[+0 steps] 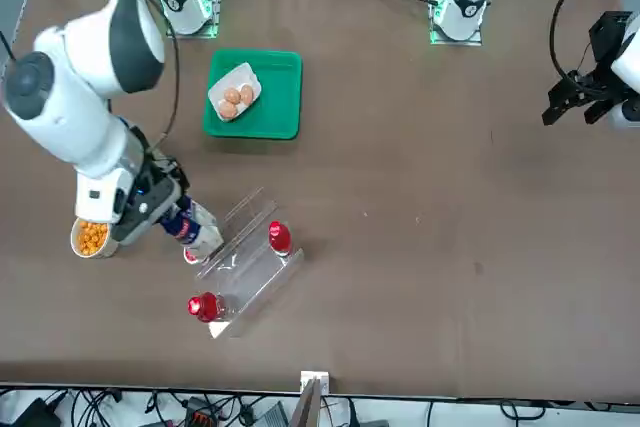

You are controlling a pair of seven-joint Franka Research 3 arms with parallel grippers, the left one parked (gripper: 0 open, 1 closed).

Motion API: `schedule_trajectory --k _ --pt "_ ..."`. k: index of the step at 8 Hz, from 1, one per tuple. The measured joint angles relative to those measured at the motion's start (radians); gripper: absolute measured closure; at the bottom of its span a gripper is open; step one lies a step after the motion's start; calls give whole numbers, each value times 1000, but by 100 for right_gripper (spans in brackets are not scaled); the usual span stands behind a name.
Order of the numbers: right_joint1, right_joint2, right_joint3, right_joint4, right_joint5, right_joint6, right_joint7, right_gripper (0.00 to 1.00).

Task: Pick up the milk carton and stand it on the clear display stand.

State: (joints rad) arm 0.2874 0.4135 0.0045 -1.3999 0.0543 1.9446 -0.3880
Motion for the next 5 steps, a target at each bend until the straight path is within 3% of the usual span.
schedule_trajectory --k 5 --pt "86 84 -4 51 -69 50 196 57"
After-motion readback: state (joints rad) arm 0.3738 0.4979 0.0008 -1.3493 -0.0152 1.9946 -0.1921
